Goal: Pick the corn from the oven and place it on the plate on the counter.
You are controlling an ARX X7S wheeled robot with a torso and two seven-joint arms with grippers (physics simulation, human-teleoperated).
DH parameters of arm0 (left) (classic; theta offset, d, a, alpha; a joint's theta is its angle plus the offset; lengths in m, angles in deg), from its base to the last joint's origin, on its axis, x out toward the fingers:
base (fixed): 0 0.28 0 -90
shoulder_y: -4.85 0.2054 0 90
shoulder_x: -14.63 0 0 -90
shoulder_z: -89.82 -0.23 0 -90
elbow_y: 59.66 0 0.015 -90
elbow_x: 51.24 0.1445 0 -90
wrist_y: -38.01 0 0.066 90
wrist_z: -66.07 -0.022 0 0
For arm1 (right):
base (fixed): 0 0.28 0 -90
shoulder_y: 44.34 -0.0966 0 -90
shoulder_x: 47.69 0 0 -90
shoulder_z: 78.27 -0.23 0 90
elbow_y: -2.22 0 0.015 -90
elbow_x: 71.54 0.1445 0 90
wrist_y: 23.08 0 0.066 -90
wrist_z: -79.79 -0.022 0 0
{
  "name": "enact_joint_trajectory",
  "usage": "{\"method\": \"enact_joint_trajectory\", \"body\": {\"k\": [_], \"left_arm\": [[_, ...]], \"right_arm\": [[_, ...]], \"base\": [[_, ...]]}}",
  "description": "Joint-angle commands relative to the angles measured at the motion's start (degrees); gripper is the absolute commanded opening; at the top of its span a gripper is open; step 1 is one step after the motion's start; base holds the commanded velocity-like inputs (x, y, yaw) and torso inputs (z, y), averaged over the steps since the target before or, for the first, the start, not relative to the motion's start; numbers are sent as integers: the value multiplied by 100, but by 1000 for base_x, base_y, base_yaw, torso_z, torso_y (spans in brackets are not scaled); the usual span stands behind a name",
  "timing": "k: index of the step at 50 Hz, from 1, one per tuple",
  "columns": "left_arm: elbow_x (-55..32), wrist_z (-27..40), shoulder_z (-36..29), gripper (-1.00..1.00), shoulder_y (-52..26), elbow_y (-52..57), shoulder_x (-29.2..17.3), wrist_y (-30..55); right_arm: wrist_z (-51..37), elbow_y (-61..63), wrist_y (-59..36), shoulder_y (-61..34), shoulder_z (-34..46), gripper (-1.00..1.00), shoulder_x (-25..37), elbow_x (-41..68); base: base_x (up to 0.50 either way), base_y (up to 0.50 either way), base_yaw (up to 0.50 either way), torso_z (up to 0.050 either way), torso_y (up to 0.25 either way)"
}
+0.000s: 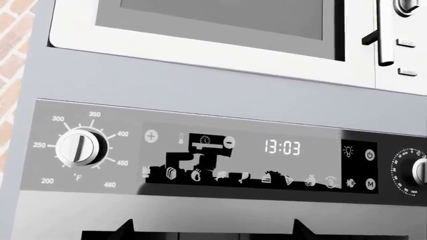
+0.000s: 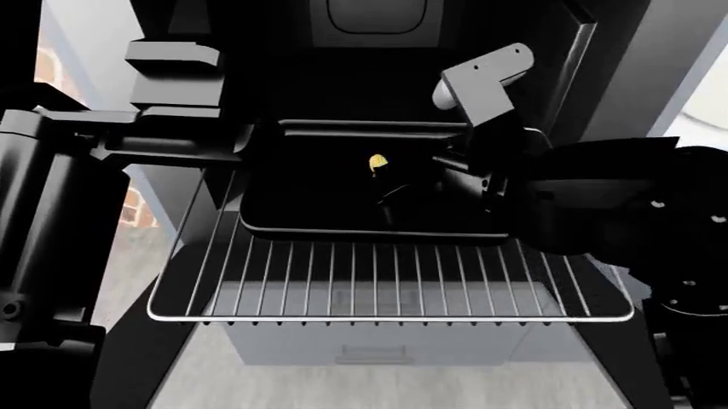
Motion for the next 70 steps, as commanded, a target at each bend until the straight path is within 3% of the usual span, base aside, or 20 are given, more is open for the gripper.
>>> {"method": "enact_joint_trajectory", "body": {"k": [1, 35, 70], "left_arm": [[12, -20, -20, 100, 6, 9, -30, -38], [2, -34, -114, 100, 9, 28, -67, -159], [105, -85, -235, 100, 88, 52, -46, -269]], "right_arm": [[459, -610, 38, -237, 325, 100, -38, -235], [1228, -1728, 873, -190, 1143, 100, -440, -1155], [1370, -2076, 1096, -14, 1300, 100, -466, -1279]], "base": [[0, 0, 0, 0, 0], [0, 0, 0, 0, 0], [0, 0, 0, 0, 0]]}}
